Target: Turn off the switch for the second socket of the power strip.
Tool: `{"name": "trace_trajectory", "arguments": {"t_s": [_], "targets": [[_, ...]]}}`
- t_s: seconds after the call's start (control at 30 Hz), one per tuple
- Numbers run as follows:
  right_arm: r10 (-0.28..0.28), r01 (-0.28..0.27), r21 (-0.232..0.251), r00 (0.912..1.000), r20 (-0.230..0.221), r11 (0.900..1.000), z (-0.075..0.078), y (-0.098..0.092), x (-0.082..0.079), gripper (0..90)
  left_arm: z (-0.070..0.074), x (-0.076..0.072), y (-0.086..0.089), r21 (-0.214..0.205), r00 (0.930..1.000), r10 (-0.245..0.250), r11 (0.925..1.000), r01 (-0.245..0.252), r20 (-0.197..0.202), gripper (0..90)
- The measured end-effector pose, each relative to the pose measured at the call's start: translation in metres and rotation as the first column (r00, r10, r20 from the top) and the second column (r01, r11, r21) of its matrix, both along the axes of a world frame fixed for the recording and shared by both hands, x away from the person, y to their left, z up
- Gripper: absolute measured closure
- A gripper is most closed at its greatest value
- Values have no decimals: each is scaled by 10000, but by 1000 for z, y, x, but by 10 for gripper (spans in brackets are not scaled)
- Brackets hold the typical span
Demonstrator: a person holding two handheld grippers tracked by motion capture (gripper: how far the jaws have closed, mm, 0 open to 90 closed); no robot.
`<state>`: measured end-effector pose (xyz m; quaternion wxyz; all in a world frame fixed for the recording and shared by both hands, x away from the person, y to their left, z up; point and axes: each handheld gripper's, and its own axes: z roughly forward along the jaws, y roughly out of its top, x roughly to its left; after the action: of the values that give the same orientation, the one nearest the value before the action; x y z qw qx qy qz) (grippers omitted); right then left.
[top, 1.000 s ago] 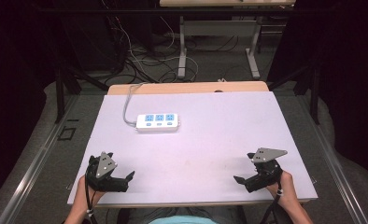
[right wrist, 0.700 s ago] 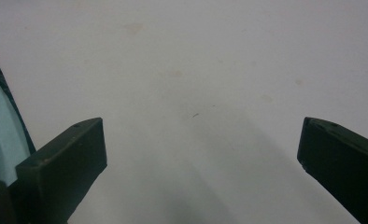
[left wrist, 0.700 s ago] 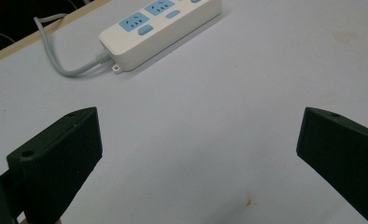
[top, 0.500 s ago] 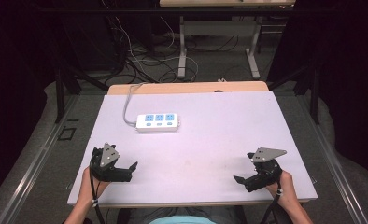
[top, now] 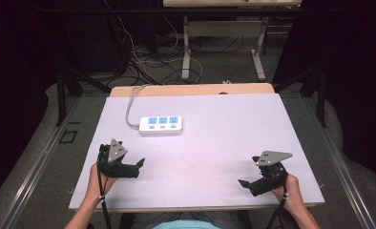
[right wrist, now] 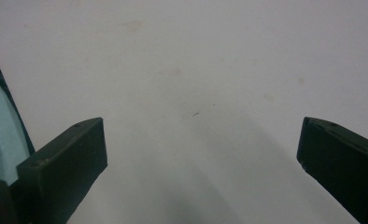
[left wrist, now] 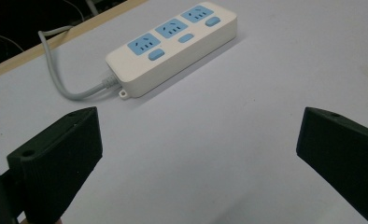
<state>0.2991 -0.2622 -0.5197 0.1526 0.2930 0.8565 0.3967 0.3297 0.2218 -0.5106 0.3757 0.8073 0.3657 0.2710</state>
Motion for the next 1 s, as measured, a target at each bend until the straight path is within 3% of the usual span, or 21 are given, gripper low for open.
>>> {"name": "trace_trajectory", "arguments": {"t_s": [0.43, 0.5, 0.7, 1.0], "targets": [[173, -173, -29, 9998, -40, 9998, 0, 1, 0, 13, -1, 21, -6, 207, 9997, -153, 9997, 157, -210, 0], [254, -257, -135, 9995, -203, 9996, 0, 1, -1, 14, -1, 24, -8, 221, 9997, -130, 9997, 135, -211, 0], [164, -165, -40, 9998, -90, 9999, -1, 1, 0, 15, -2, 32, -9, -26, 9996, -53, 10000, 52, -283, 0], [196, -198, -179, 9997, -161, 9996, -1, 1, 0, 16, -1, 45, -10, -28, 9996, 59, 10000, -60, -260, 0]]}}
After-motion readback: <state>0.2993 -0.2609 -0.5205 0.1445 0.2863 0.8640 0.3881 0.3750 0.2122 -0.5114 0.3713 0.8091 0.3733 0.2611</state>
